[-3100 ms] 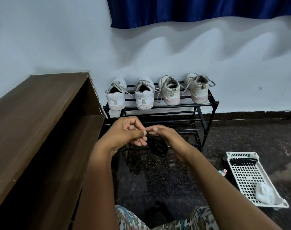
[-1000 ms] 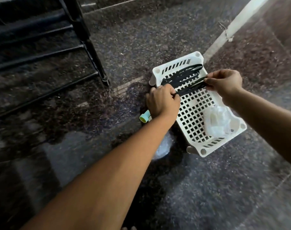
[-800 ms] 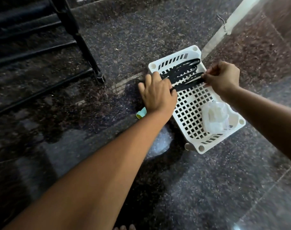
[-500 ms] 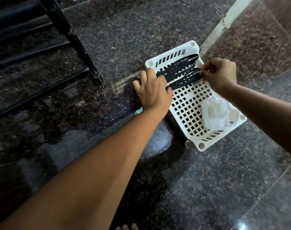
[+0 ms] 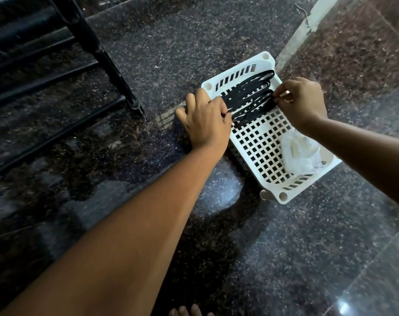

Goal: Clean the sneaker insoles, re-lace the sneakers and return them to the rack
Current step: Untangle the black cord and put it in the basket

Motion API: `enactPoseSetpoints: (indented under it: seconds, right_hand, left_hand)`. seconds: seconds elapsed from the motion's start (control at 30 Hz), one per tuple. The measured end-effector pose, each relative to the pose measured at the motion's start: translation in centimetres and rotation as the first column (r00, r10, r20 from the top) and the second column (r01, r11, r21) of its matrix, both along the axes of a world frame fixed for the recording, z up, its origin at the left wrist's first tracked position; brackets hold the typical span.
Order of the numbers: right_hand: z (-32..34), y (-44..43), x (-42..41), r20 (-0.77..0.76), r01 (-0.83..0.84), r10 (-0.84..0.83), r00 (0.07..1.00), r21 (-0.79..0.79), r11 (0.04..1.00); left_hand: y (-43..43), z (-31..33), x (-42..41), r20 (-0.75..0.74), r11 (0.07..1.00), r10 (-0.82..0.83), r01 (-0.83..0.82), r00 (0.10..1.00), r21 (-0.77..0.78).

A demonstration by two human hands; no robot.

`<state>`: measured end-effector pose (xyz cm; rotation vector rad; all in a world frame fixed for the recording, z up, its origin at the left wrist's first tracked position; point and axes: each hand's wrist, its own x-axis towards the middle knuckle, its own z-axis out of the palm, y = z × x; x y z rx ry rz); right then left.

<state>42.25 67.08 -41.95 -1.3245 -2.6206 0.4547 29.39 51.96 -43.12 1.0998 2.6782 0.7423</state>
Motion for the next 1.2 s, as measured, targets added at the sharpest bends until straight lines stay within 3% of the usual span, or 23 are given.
enactPoseSetpoints:
  seconds: [0.1,0.2,0.3,0.43,0.57,0.67,0.77,0.93,1.1,1.2]
  right_hand:
    - [0.6,-0.5,-0.4,0.085,0.029,-0.034,0.996,0.062,0.998]
    - [1.4,-1.2,-1.0,0.06,0.126,-0.132,0.989,0.103,0.987]
    - [2.2,-2.6,-2.0,-0.068,0.194,-0.189,0.98,0.063,0.979]
    - [2.9,-6.9,-3.7,-0.296,0.108,-0.153,0.943,-0.163,0.981]
    - [3.6,-14.0,-4.9,-0.35,-0.123,0.016,0.937,-0.284,0.951]
    - [2.7,-18.2,-4.5,-0.241,-0.189,0.125,0.962,-0.26,0.947]
    - [1.3,-18.8,-4.0,-0.125,-0.095,0.073,0.989,-0.184,0.978]
    - [-0.8,-17.6,-3.8,0.088,-0.045,0.058,0.994,-0.146,0.988]
    - [-2.3,-17.4,-4.6,0.188,-0.166,0.188,0.964,-0.127,0.978]
    - [-2.7,-17.5,-4.8,0.219,-0.167,0.192,0.957,-0.131,0.977]
  left_hand:
    - [-0.5,0.4,-0.7,0.029,0.996,0.026,-0.029,0.999,0.088]
    - [-2.1,0.7,-2.1,0.12,0.98,0.079,-0.099,0.99,0.172]
    - [-5.2,0.4,-3.6,0.226,0.937,0.073,-0.144,0.971,0.317]
    - [-11.6,0.8,-3.7,0.241,0.899,0.115,-0.204,0.964,0.387]
    - [-18.4,0.1,-1.2,0.306,0.954,0.098,-0.177,0.947,0.243]
    - [-21.7,-1.4,0.5,0.147,0.993,-0.103,0.094,0.984,0.067]
    - [-22.4,-2.6,1.9,-0.112,0.922,-0.386,0.378,0.916,-0.081]
    - [-21.0,-2.7,1.9,-0.29,0.786,-0.618,0.585,0.731,-0.201]
    - [-19.7,-2.8,0.8,-0.32,0.713,-0.7,0.639,0.638,-0.287]
    - [-19.5,-2.4,0.5,-0.246,0.696,-0.716,0.644,0.653,-0.318]
